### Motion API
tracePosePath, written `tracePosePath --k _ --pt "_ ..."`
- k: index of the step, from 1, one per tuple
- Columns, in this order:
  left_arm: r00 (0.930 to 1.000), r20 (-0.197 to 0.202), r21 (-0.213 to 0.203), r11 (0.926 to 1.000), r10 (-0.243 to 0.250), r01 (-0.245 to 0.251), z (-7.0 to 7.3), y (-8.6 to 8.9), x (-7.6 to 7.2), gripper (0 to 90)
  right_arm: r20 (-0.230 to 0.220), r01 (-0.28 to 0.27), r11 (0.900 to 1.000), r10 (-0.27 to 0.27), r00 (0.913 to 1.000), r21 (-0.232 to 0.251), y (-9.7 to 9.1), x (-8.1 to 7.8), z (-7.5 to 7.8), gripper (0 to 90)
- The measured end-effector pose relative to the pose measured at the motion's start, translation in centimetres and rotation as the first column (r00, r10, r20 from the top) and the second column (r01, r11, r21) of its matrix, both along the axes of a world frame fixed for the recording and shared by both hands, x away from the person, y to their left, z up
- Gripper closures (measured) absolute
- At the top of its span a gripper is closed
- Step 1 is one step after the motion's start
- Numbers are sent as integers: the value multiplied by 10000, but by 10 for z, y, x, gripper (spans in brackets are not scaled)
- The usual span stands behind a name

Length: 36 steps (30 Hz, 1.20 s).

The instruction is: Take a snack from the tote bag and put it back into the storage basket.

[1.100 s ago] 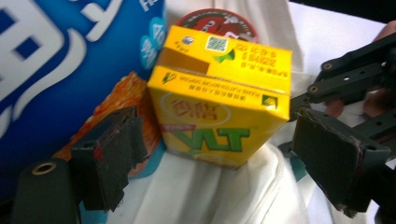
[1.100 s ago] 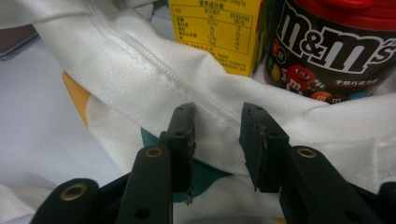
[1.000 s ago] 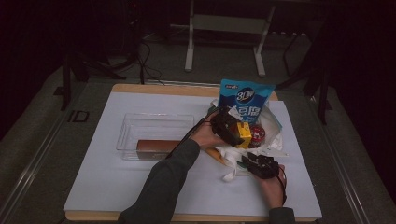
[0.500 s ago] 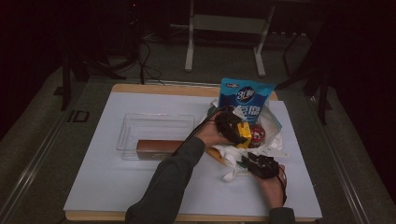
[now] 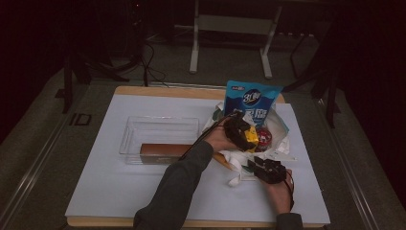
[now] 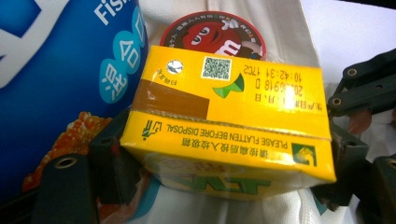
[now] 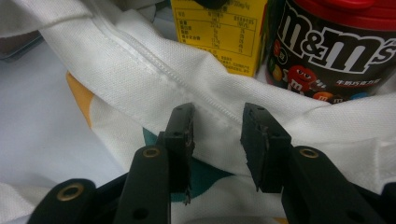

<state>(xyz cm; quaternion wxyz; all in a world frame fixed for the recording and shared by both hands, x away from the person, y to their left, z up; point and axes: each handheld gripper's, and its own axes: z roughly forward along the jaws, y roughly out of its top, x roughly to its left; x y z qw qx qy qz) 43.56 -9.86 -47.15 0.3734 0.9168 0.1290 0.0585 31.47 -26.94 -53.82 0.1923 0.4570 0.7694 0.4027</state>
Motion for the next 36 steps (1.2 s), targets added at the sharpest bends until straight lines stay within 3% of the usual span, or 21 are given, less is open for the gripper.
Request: tracePosePath --k 7,21,36 --pt "9997 216 165 9998 -88 84 -1 0 -2 278 -2 -11 10000 11 10000 4 0 0 0 638" --pt "9984 466 452 9984 326 -347 5 1 -8 286 -41 -23 10000 23 10000 65 0 0 0 637" --pt "9931 645 32 9951 983 -987 33 14 -18 285 -19 -14 10000 14 10000 -12 0 0 0 637"
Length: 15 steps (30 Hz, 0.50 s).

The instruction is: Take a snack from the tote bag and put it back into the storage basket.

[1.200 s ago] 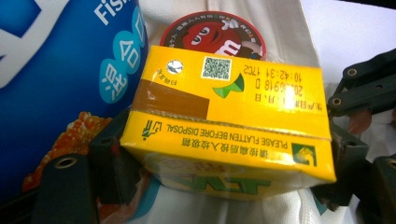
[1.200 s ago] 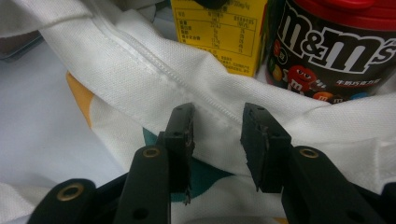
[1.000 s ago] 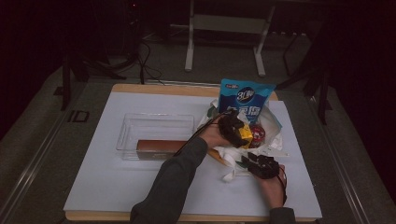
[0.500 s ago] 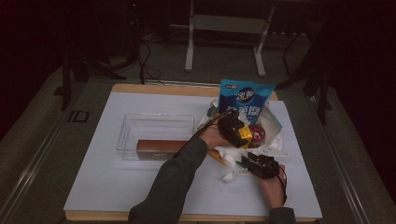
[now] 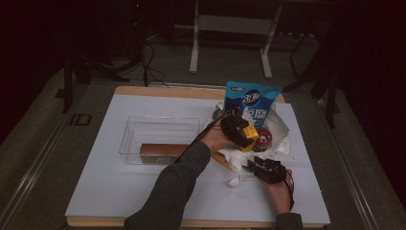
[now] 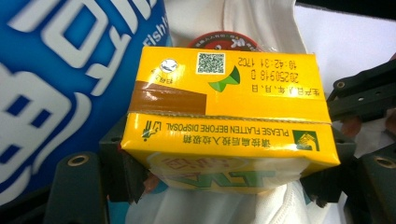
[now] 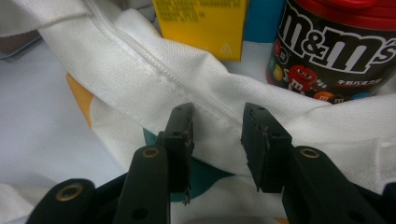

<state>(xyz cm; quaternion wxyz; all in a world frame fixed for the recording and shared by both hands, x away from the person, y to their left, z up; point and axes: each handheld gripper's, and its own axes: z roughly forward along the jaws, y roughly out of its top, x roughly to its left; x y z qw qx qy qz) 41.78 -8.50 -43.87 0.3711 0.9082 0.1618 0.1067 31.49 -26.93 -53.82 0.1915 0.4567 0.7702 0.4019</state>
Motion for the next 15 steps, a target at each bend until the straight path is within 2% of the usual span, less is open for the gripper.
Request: tracePosePath --k 15 --pt "9987 373 -398 9986 349 -334 24 22 -12 285 -28 -8 10000 8 10000 4 0 1 0 637"
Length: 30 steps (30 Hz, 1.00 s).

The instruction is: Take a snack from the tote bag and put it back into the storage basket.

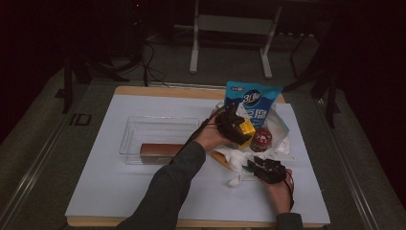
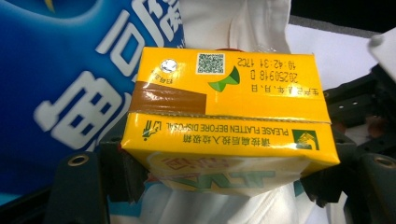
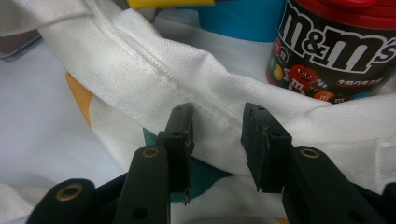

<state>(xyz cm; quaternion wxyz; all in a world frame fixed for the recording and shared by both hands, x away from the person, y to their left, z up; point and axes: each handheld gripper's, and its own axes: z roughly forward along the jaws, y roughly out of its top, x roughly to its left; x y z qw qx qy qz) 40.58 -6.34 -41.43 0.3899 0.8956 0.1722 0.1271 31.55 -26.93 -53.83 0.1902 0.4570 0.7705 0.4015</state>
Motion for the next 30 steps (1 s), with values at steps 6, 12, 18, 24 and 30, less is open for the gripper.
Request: tracePosePath --k 6,12,18,24,30 --pt "9996 25 -137 9995 275 -274 8 12 -3 285 23 18 10000 -18 10000 -27 1 0 0 637" --pt "9986 40 -193 9984 536 -536 13 23 -2 285 14 12 10000 -12 10000 -11 0 0 0 637" --pt "9978 100 -255 9975 656 -653 18 32 -3 285 9 13 10000 -13 10000 -15 0 0 0 637" --pt "9961 158 -278 9959 869 -864 24 40 -5 285 12 26 10000 -26 10000 -22 1 0 0 637" --pt "9936 158 -370 9932 1114 -1108 31 52 -5 285 4 14 10000 -14 10000 -20 0 0 0 636"
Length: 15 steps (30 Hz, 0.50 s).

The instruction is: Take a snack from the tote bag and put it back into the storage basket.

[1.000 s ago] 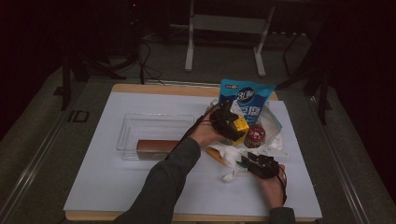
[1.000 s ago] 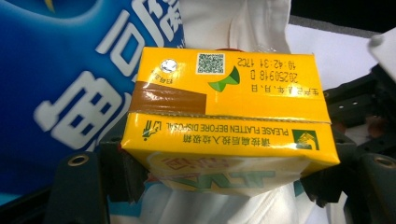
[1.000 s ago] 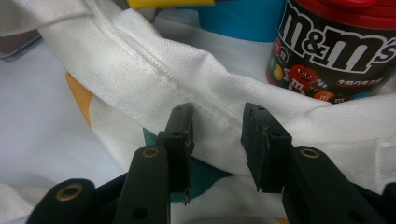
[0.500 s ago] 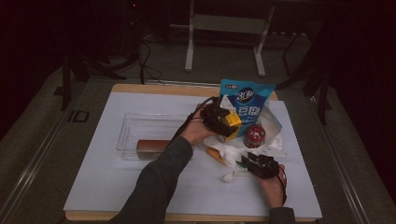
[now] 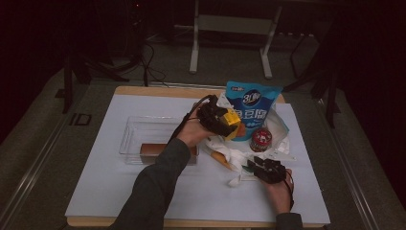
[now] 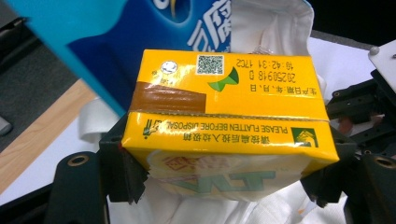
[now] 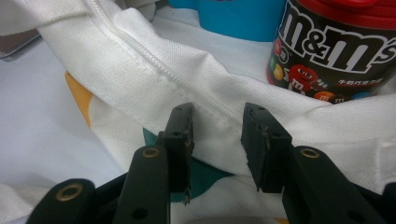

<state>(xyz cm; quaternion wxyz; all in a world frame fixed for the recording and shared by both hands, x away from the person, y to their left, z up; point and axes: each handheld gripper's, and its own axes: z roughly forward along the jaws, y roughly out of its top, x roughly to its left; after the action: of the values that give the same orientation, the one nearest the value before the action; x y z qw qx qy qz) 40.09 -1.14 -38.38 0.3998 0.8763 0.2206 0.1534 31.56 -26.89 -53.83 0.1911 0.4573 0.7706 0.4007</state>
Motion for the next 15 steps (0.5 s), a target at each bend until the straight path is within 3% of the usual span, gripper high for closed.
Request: tracePosePath --k 15 --pt "9990 108 -192 9989 437 -435 10 28 0 285 2 9 10000 -9 10000 -1 0 0 0 636"
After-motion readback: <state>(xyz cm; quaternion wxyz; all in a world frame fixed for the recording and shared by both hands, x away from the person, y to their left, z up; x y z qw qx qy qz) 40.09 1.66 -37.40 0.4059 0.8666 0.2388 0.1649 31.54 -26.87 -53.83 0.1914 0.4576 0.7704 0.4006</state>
